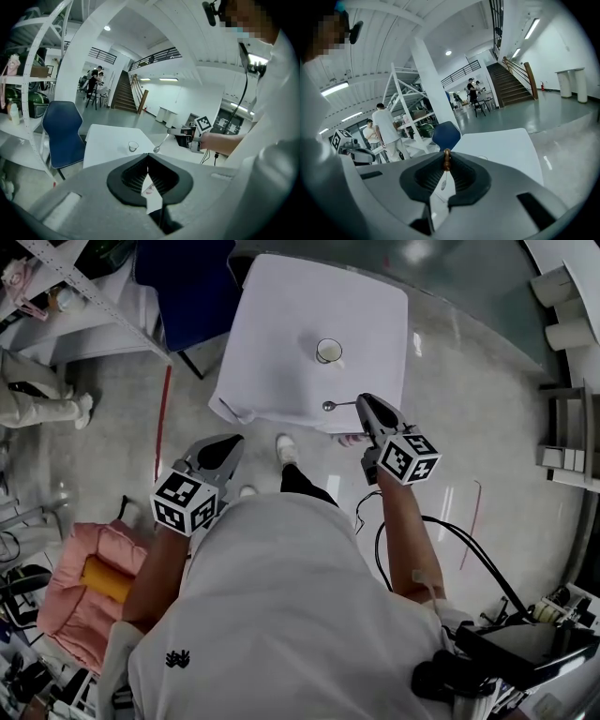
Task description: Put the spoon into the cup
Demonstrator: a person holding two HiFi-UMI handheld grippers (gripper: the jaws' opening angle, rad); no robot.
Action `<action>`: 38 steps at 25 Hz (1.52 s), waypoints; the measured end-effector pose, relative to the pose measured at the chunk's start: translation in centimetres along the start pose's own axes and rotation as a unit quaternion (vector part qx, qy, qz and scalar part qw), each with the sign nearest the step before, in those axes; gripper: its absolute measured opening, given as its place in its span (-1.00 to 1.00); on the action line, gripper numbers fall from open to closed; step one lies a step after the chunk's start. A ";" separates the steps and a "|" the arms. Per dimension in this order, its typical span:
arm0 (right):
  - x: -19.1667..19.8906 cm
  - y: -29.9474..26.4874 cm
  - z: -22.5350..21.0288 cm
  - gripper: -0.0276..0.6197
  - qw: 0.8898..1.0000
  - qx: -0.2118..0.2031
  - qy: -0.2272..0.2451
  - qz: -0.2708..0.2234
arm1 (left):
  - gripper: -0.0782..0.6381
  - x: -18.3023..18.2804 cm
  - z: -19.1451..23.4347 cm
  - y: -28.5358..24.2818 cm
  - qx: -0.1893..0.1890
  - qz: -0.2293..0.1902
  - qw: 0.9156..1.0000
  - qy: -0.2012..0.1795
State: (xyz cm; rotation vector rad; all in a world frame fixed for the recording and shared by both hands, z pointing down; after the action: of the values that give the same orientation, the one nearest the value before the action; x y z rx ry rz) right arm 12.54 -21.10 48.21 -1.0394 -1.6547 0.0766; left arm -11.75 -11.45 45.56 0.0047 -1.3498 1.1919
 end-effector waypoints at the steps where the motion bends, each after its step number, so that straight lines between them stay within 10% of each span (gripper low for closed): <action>1: -0.7 -0.5 -0.8 -0.78 1.000 -0.003 0.001 0.001 | -0.75 -0.8 0.2 -0.7 -0.003 -0.001 1.000 0.001; 17: -6.8 -9.2 -11.0 -0.78 0.999 -0.043 0.004 0.031 | -0.75 -8.6 3.6 -7.2 -0.062 -0.001 0.998 0.022; 38: -4.2 -18.8 -17.4 -0.78 0.992 -0.068 -0.027 0.100 | -0.75 -10.3 6.7 -9.3 -0.130 0.035 0.990 0.037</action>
State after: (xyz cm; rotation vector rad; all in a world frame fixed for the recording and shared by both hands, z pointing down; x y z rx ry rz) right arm 15.70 -43.10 61.62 -1.3147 -1.6177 0.1260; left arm -8.27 -26.49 45.76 -0.2736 -1.4406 1.0556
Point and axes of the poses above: the fingertips, and each gripper's own axes: y backward along the fingers, z to its left, x out of its underside, the point moved 1 cm from there along y, backward along the fingers, and after that the axes turned 11 degrees about z, right-handed, at the moved point
